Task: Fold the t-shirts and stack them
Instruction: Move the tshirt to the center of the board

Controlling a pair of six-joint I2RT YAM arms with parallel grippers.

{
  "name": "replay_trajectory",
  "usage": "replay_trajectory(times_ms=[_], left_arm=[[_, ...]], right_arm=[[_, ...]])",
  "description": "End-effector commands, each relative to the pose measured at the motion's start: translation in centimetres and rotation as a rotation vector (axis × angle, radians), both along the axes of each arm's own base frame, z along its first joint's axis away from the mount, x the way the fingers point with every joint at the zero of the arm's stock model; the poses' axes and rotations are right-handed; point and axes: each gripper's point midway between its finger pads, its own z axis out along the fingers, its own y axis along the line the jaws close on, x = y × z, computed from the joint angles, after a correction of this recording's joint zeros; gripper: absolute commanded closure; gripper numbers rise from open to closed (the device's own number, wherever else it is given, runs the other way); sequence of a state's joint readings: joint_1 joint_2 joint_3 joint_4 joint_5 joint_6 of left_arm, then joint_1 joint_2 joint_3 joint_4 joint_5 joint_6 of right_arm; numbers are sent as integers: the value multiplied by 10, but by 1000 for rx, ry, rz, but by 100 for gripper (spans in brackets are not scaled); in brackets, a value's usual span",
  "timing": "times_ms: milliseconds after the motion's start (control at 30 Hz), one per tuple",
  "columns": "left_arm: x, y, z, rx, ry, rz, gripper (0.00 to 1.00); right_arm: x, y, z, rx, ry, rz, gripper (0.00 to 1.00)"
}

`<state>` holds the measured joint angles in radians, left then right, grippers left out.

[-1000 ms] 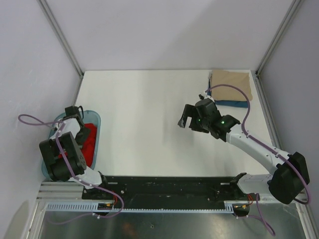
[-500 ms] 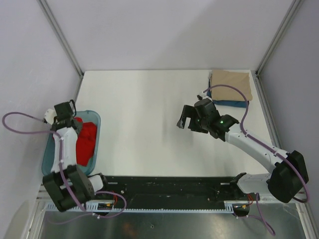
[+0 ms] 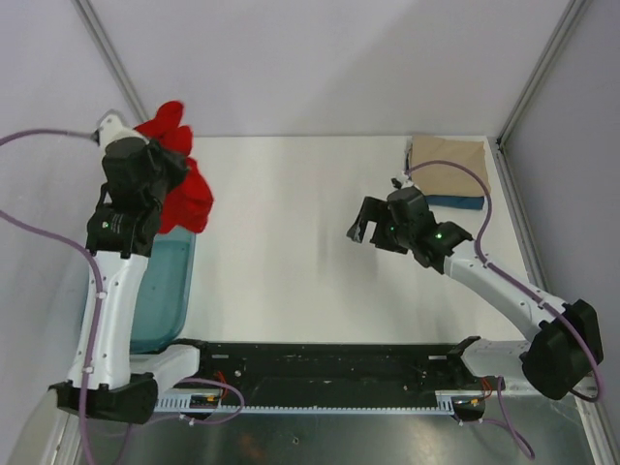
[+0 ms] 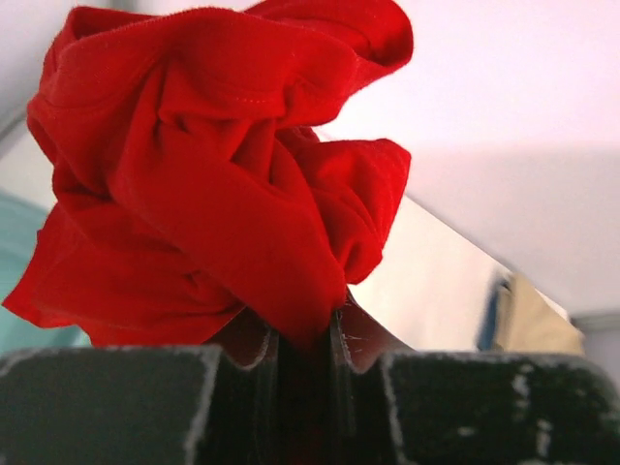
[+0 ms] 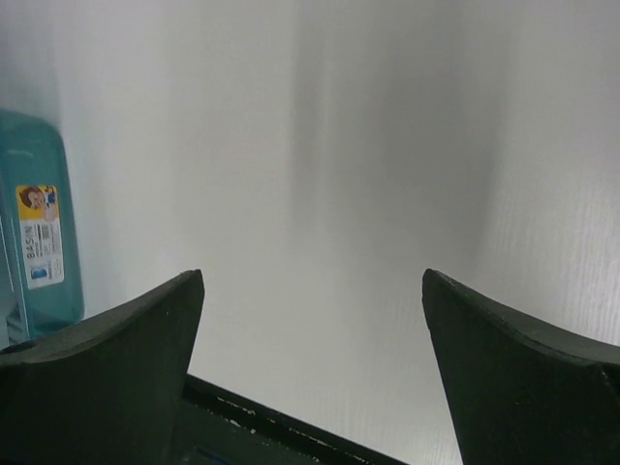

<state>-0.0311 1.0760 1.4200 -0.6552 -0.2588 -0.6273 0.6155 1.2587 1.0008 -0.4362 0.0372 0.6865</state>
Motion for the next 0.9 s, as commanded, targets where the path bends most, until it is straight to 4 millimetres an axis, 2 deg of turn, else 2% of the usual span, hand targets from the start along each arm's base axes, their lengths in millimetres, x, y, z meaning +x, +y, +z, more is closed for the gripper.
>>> replay_trajectory(times_ms=[0,67,167,267,367,400,433,467,533,567,600,667,767,867], left_arm=[[4,-64,48,67,-104,-213,100],[4,-96,49,80,-101,-308,100],[8,-143,32,106,-54,-435,100],[12,-185,-4,129,34,-550,100],[15,-227,-54,139,156,-693,100],[16,-239,-74,151,204,-742,95],[16,-249,-92,166,245,-785,81],[17,-255,-107,188,280,-814,61],[19,-259,-124,221,316,-840,26],[20,-258,-125,236,318,-839,14],[20,-254,-125,250,314,-831,7],[18,-242,-122,268,305,-809,2],[12,-213,-117,260,293,-752,1],[1,-187,-132,254,323,-707,1]], right_arm=[[18,-23,45,46,-116,-86,1],[22,-36,53,47,-138,-129,1],[26,-54,58,38,-152,-185,1],[28,-67,56,22,-144,-221,1],[27,-74,49,-8,-120,-244,1],[26,-76,45,-20,-110,-248,1],[26,-76,39,-33,-95,-248,1],[26,-76,34,-46,-79,-244,1],[25,-73,23,-68,-50,-224,1],[24,-71,17,-81,-38,-212,1],[22,-68,12,-91,-27,-202,1],[19,-63,4,-107,-13,-184,1],[15,-53,-5,-113,-8,-157,1],[9,-40,-13,-115,0,-138,1]])
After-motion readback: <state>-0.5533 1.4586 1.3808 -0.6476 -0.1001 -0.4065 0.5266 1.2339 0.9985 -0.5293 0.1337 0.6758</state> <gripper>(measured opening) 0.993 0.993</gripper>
